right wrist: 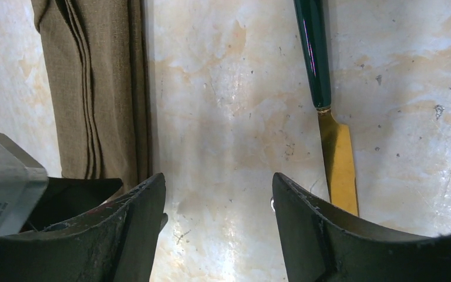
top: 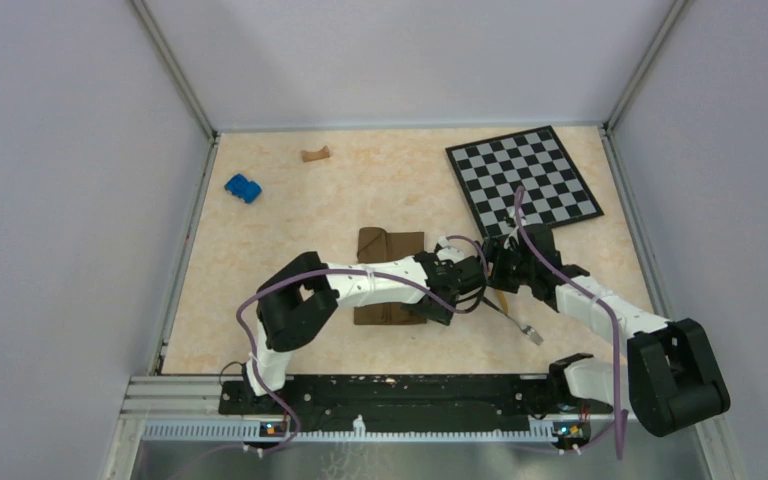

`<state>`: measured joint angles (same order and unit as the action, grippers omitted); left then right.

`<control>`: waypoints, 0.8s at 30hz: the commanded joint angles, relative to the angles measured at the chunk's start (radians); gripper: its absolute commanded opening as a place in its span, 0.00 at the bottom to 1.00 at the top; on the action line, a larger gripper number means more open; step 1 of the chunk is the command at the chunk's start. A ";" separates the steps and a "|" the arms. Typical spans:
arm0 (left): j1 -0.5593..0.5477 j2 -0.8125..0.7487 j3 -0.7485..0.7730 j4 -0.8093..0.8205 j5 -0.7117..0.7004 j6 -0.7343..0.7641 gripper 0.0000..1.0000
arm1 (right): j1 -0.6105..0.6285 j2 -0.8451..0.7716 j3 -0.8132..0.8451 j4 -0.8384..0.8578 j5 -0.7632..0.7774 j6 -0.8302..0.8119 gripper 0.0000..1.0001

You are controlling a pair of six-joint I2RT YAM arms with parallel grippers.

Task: Fold the napkin into a case and place the utensils inside
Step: Stuff the top corner of the smaller-rectangle-folded napkin at the center of the board.

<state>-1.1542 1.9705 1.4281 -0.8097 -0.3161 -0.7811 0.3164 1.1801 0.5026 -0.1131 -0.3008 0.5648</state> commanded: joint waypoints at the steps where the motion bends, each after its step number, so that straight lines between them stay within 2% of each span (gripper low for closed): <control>1: -0.021 0.044 0.047 -0.056 -0.041 -0.016 0.67 | -0.008 -0.016 -0.008 0.043 -0.026 -0.025 0.66; 4: -0.021 0.056 0.025 -0.043 -0.040 -0.022 0.64 | -0.008 -0.004 -0.009 0.058 -0.034 -0.026 0.66; 8: -0.018 0.069 0.000 -0.026 -0.056 -0.019 0.52 | -0.008 0.031 -0.014 0.095 -0.068 -0.030 0.67; 13: -0.015 0.061 -0.018 -0.018 -0.065 -0.007 0.29 | -0.007 0.087 -0.009 0.147 -0.143 -0.025 0.70; 16: -0.015 0.022 -0.030 -0.018 -0.073 -0.001 0.11 | -0.007 0.124 -0.006 0.194 -0.201 -0.009 0.71; 18: -0.013 -0.012 -0.043 -0.008 -0.064 0.010 0.05 | -0.007 0.149 -0.002 0.232 -0.236 0.007 0.79; 19: -0.013 -0.028 -0.052 -0.007 -0.061 0.011 0.02 | -0.007 0.161 0.002 0.248 -0.247 0.020 0.81; 24: -0.012 -0.112 -0.115 0.030 -0.045 0.006 0.00 | 0.020 0.262 0.022 0.389 -0.315 0.128 0.81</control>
<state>-1.1713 1.9533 1.3582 -0.8024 -0.3706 -0.7765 0.3168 1.3758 0.4976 0.1062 -0.5304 0.5995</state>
